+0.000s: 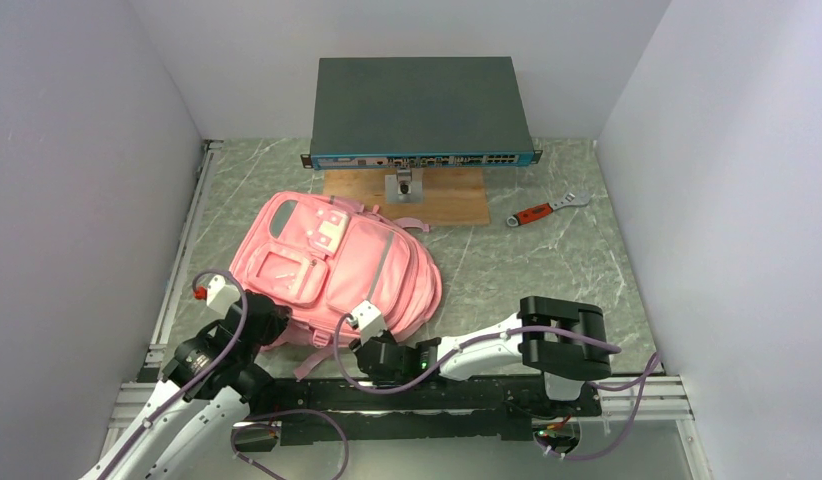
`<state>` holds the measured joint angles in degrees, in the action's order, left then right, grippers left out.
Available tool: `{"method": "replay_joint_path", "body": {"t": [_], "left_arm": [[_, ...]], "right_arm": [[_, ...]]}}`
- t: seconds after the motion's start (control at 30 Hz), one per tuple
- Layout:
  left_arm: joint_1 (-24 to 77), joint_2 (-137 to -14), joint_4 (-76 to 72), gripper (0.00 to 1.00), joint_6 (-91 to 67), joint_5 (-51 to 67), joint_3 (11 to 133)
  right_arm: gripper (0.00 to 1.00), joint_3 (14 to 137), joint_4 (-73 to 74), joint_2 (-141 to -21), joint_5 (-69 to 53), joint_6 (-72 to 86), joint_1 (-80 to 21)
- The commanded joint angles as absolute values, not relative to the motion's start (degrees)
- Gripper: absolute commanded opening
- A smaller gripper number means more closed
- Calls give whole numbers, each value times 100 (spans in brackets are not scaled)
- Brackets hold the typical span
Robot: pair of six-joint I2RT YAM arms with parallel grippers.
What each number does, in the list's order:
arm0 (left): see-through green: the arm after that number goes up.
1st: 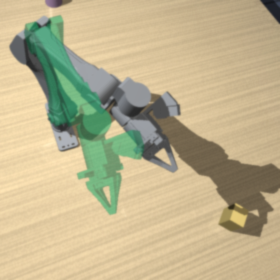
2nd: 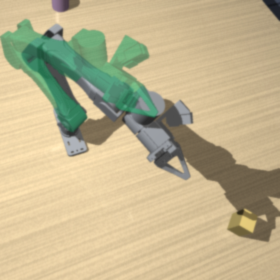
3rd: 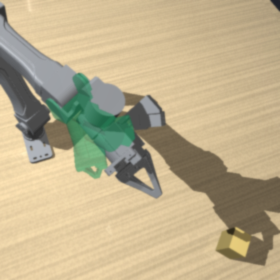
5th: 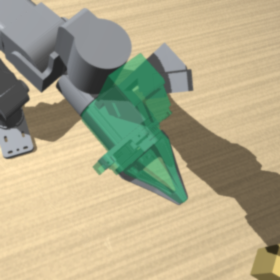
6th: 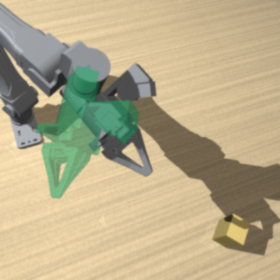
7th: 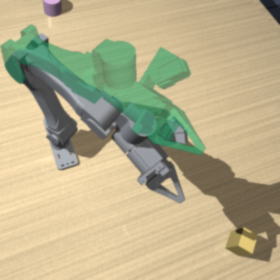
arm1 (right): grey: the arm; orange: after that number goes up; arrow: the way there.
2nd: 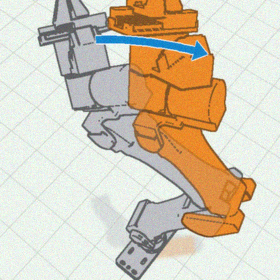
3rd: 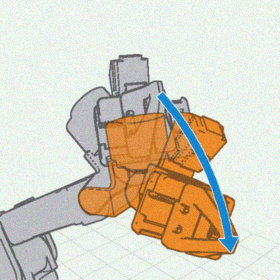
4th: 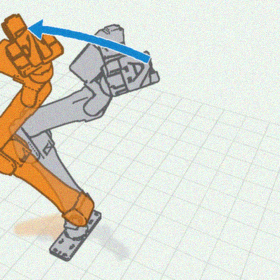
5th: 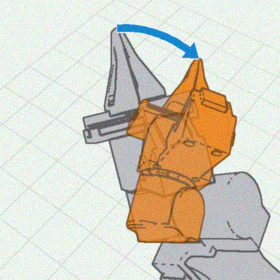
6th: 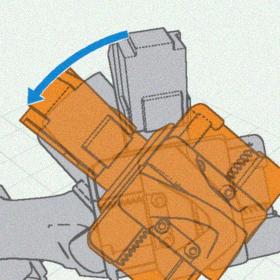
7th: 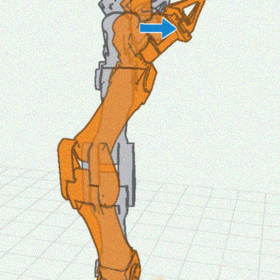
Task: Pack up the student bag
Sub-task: Zip the student bag at the center of the board.
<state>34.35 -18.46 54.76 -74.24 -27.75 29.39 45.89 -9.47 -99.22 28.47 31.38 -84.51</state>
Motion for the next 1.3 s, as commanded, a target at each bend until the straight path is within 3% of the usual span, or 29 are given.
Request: {"method": "replay_joint_path", "body": {"t": [0.0,0.4,0.5,0.67,0.73,1.03,1.2,1.27], "left_arm": [[3401,-1754,5718,0,-7349,-2946,3097],[3401,-1744,5804,0,-7351,-3014,3120],[3401,-1720,5827,0,-7372,-3029,3107],[3401,-1736,5780,0,-7358,-3056,3046],[3401,-1792,5743,0,-7270,-3139,3054],[3401,-2878,6081,0,-6606,-4291,3704],[3401,-2721,5563,0,-6302,-3579,3604],[3401,-2609,5486,0,-6505,-3188,3518]], "right_arm": [[41,4828,-1135,-9911,3225,2889,-8364],[45,4865,-1046,-9705,3267,3469,-8310],[30,4919,-796,-9674,3360,3828,-8178],[23,5123,-518,-9668,3271,3968,-8077],[0,5176,-439,-9648,3182,3882,-8086],[0,4149,-532,-8775,2655,3388,-8567],[0,3749,-1295,-8439,1841,3251,-8364],[17,3734,-1791,-8473,1428,3349,-8138]]}}
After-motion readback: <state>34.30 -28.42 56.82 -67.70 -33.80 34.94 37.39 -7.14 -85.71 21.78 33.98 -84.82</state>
